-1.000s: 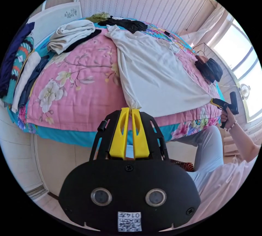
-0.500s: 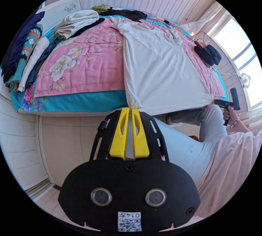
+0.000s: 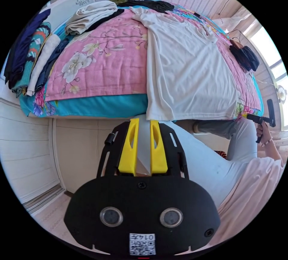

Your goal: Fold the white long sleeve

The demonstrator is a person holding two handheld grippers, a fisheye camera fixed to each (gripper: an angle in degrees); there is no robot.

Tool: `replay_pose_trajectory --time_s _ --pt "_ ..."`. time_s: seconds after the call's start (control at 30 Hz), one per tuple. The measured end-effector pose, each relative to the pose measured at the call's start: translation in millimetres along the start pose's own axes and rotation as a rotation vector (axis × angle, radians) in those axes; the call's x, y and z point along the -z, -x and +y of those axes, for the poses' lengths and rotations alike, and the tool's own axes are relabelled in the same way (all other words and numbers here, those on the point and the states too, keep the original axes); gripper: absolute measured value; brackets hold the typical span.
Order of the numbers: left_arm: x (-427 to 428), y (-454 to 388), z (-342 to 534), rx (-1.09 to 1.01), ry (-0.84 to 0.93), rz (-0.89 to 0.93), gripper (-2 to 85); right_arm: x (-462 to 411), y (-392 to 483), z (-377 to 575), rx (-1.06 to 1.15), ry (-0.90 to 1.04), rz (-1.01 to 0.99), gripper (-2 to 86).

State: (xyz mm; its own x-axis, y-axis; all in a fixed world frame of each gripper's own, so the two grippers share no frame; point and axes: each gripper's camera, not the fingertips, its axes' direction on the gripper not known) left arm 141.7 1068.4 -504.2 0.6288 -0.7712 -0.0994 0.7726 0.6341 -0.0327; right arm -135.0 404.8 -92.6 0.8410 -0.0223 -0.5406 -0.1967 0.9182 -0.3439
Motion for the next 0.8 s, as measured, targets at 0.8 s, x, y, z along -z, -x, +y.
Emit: replay_pose_trajectory --time_s 0.8 --pt "-122 -92 -81 -0.232 0.146 -0.157 -1.0 -43 45 -68 0.033 0.036 0.107 -0.1"
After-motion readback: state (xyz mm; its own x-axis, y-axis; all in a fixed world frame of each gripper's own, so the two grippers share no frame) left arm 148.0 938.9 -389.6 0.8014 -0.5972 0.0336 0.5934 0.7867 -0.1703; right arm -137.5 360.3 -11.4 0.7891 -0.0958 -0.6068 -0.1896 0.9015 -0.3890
